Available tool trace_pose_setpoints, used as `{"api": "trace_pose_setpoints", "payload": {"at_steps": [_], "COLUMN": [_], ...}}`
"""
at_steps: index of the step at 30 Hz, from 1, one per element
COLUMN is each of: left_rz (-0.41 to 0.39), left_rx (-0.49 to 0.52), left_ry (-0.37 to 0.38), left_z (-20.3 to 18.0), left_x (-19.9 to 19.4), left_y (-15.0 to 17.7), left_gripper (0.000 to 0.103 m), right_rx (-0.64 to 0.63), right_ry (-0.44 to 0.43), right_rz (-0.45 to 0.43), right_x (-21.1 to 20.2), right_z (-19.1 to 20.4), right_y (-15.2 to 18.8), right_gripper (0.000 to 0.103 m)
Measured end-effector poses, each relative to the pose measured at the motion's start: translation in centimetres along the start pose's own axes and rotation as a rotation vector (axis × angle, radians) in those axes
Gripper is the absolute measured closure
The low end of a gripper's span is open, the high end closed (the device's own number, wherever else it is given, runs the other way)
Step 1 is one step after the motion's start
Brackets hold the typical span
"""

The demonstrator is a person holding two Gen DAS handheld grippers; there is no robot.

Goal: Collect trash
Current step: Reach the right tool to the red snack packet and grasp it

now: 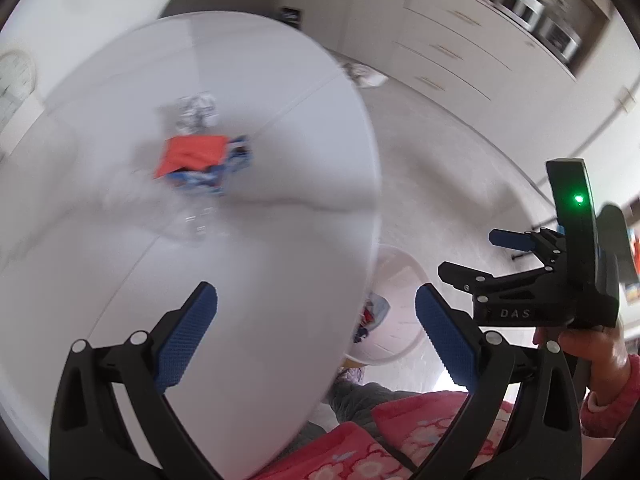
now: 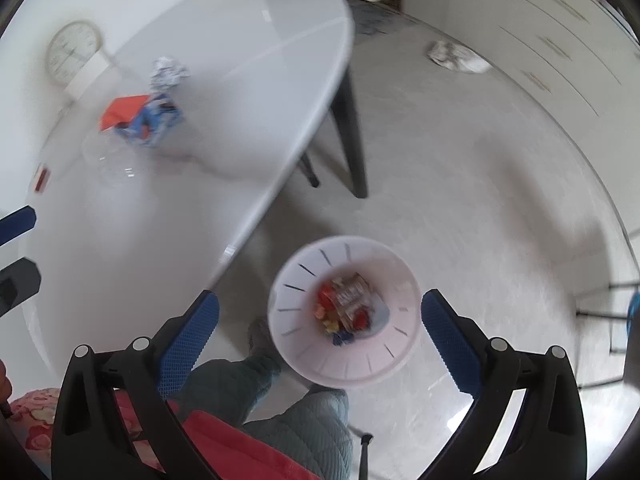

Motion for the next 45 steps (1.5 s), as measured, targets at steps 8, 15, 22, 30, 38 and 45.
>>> {"api": "trace_pose_setpoints", "payload": {"at_steps": [8, 15, 22, 30, 38, 45], "left_rz": [-0.031, -0.047, -0.041, -0.022, -0.003, 0.009], "left_rx": [-0.168, -0.286, -0.374, -0.441, -0.457, -0.431], "left_ry": [-0.042, -0.065, -0.068, -0.059, -0.056, -0.045], "left_z": [6.1, 10.7, 13.8, 15.8, 16.0, 15.5], "left_x": [-1.3, -2.2, -2.3, -1.4, -0.6, -0.3], "left_y": [1.0, 1.7, 2.1, 1.7, 1.4, 0.8], "left_gripper": [0.008, 0.008, 0.008, 0.008, 0.008, 0.008], "right_rx": [-0.213, -0.463, -0.659, -0.769, -0.785, -0.667], "right_ry": [-0.038, -0.027, -0.026, -0.009, -0.024, -0.118], "right_rz": [-0.055, -0.088, -0.094, 0.001, 0.039, 0.013], "right_x": [-0.7, -0.5, 0.2, 3.3, 4.1, 2.3], "right_z": [6.5, 13.7, 18.9, 21.5, 21.2, 18.9], "right_y": [-4.9, -10.5, -14.4, -17.4, -18.3, -18.9], "right_gripper": [0.003, 0.003, 0.003, 0.027, 0.055, 0.061]}}
Point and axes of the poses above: each gripper's, at about its wrist camera, not at the fingertips, and x roughly the way its jaws point, z to its left, y to its underside, the point moved 2 cm from there along x, roughly the way its jaws point, and after that the axes turned 12 degrees about z, right-handed, at the moved point
